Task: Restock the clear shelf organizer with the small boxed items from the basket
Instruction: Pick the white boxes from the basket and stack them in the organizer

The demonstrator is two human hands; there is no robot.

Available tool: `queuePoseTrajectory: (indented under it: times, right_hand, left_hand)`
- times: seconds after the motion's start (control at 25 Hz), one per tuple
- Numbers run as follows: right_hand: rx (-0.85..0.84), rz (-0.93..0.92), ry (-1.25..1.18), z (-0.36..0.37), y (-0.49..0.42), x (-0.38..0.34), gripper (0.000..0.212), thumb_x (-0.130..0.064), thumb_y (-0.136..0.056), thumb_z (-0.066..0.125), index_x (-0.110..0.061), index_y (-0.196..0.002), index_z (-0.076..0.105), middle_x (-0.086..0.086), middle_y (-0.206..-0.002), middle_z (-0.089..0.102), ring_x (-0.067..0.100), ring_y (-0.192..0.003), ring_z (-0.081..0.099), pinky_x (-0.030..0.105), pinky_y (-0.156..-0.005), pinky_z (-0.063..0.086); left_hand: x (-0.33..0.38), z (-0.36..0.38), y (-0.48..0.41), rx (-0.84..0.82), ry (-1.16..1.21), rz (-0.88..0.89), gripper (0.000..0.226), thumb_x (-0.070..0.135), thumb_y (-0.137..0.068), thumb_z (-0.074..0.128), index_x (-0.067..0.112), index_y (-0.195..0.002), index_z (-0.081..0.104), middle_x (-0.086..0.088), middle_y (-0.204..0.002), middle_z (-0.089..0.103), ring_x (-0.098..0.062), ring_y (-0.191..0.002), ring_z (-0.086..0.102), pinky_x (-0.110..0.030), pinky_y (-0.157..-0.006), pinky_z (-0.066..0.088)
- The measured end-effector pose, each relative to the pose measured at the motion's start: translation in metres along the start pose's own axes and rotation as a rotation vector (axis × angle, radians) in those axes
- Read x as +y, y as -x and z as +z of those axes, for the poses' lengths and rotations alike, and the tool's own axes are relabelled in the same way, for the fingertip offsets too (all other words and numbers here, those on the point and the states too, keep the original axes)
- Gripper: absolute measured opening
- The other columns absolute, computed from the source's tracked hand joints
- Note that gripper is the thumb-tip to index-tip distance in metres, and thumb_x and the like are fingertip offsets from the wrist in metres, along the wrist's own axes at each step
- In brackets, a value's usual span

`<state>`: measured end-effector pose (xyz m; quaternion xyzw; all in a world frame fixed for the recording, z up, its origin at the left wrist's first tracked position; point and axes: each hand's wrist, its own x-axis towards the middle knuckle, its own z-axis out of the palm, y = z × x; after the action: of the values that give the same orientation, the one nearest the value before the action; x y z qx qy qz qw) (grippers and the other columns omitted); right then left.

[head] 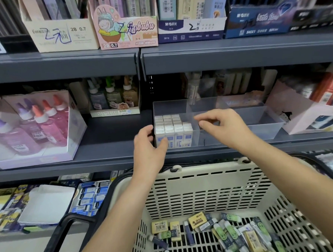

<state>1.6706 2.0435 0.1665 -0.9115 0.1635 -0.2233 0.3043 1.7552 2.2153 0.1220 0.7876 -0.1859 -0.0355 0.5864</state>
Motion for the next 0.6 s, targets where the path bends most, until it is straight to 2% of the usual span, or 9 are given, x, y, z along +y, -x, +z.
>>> queuePoseTrajectory:
  times: [0.08,0.12,0.24,0.32,0.44,0.52,0.6]
  right_hand:
    - [0.022,-0.022,-0.086,-0.008,0.036,0.004,0.018,-0.021,-0.086,0.060,-0.029,-0.100,0.070,-0.018,-0.087,0.069,-0.007,-0.078,0.056,0.001,-0.069,0.036]
    - [-0.003,-0.031,-0.109,-0.010,0.055,0.008,0.017,-0.022,-0.086,0.061,-0.031,-0.096,0.070,-0.022,-0.078,0.067,-0.011,-0.073,0.056,0.000,-0.065,0.036]
    - [-0.251,-0.048,-0.038,0.001,0.105,0.027,0.015,-0.026,-0.084,0.060,-0.029,-0.095,0.071,-0.029,-0.072,0.064,-0.012,-0.072,0.058,0.002,-0.065,0.041]
    - [-0.479,-0.059,0.095,0.021,0.131,0.044,0.016,-0.028,-0.086,0.059,-0.025,-0.096,0.071,-0.017,-0.086,0.069,-0.005,-0.076,0.060,0.013,-0.072,0.047]
    - [-0.740,-0.043,0.240,0.061,0.151,0.068,0.019,-0.028,-0.089,0.056,-0.019,-0.098,0.070,-0.005,-0.097,0.069,0.007,-0.084,0.060,0.025,-0.079,0.048]
    - [-0.804,-0.011,0.292,0.087,0.157,0.076,0.021,-0.026,-0.089,0.056,-0.015,-0.101,0.069,-0.001,-0.102,0.068,0.014,-0.090,0.061,0.029,-0.080,0.048]
    - [-0.778,0.033,0.316,0.103,0.159,0.079,0.019,-0.022,-0.088,0.056,-0.015,-0.099,0.069,0.000,-0.102,0.068,0.016,-0.090,0.062,0.029,-0.079,0.050]
  left_hand:
    - [0.011,0.002,0.022,0.077,-0.013,0.119,0.035,0.015,-0.087,0.061,0.026,-0.117,0.047,0.013,-0.111,0.044,-0.001,-0.100,0.047,-0.023,-0.089,0.044]
    - [0.015,0.005,0.035,0.039,0.001,0.183,0.028,0.015,-0.086,0.060,0.029,-0.108,0.049,0.013,-0.105,0.047,0.000,-0.095,0.049,-0.023,-0.086,0.045]
    - [0.010,0.011,0.077,-0.310,-0.125,0.253,0.018,0.024,-0.085,0.059,0.039,-0.089,0.050,0.013,-0.094,0.055,0.004,-0.087,0.052,-0.013,-0.079,0.044]
    - [-0.008,0.013,0.093,-0.499,-0.272,0.172,0.009,0.026,-0.085,0.059,0.031,-0.091,0.055,0.012,-0.094,0.058,0.002,-0.086,0.053,-0.013,-0.079,0.043]
    - [-0.041,0.016,0.093,-0.580,-0.372,-0.085,0.005,0.020,-0.087,0.060,0.023,-0.089,0.057,0.012,-0.086,0.057,-0.006,-0.083,0.055,-0.019,-0.077,0.042]
    - [-0.063,0.021,0.090,-0.607,-0.421,-0.241,0.012,0.017,-0.087,0.061,0.024,-0.080,0.055,0.011,-0.082,0.057,-0.011,-0.084,0.057,-0.025,-0.080,0.046]
    - [-0.084,0.026,0.095,-0.655,-0.495,-0.352,0.010,0.017,-0.087,0.060,0.021,-0.079,0.056,0.003,-0.089,0.063,-0.017,-0.089,0.061,-0.031,-0.084,0.050]
